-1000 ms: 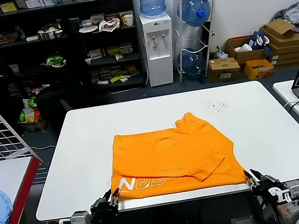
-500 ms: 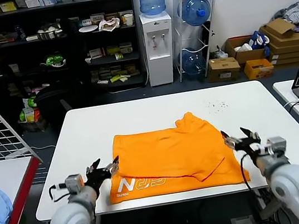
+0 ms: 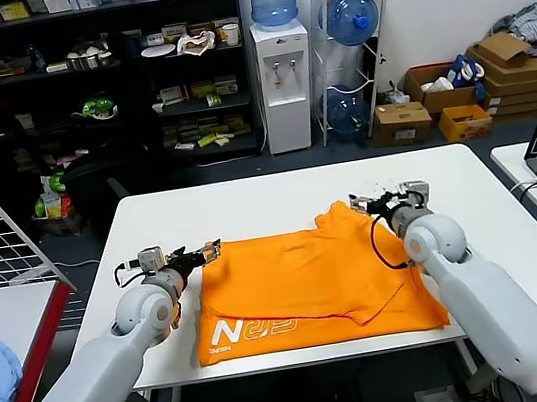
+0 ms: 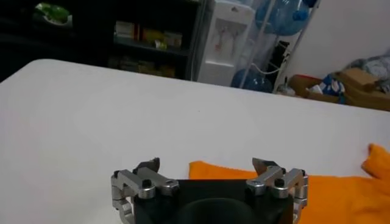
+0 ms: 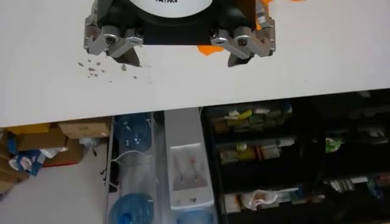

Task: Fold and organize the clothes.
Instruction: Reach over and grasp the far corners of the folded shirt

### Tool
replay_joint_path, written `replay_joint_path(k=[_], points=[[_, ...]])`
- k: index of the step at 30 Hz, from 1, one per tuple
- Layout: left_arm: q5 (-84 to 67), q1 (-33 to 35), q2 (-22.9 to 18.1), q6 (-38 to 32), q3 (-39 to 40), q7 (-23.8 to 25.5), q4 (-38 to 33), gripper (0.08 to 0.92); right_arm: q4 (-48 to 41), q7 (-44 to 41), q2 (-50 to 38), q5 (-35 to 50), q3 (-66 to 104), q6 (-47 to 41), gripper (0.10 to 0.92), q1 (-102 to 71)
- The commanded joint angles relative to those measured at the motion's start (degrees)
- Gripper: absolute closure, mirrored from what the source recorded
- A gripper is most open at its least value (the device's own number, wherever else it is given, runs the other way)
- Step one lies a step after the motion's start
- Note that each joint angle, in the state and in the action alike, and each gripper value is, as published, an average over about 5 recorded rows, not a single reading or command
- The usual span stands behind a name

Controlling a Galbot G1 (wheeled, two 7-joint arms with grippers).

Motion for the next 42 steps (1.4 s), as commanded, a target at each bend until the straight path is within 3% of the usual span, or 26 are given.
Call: replay_joint_path(k=[1, 12, 15, 20, 37, 42], points=[[-2.0, -9.12, -2.68, 1.82, 5.07, 2.41, 11.21, 0.079, -14.67, -0.85, 4.76, -0.7, -5.23, -2.93, 0.104, 9.74], [-1.06, -8.81, -2.46, 2.8, 5.92, 1.86, 10.29, 0.079, -18.75, -3.11, 7.17, -3.42, -5.53, -2.71, 0.107, 9.3], [-0.73, -8.62, -2.05, 3.08, 6.27, 1.76, 9.47, 0.079, -19.09, -3.36, 7.37, -3.59, -5.51, -2.47, 0.147, 9.17], [-0.32, -8.35, -1.58, 3.3, 6.77, 1.57, 8.41, 0.1, -19.04, -3.74, 7.44, -3.63, -5.55, -2.16, 0.286, 8.84], [1.29, -7.69, -1.64, 3.17, 7.09, 1.76, 7.59, 0.574, -14.84, -3.95, 6.21, -2.58, -5.56, -0.31, 0.78, 7.13], [1.23, -7.55, -1.68, 3.19, 7.2, 1.78, 7.16, 0.721, -13.87, -3.91, 5.9, -1.98, -5.49, 0.12, 0.888, 7.0]])
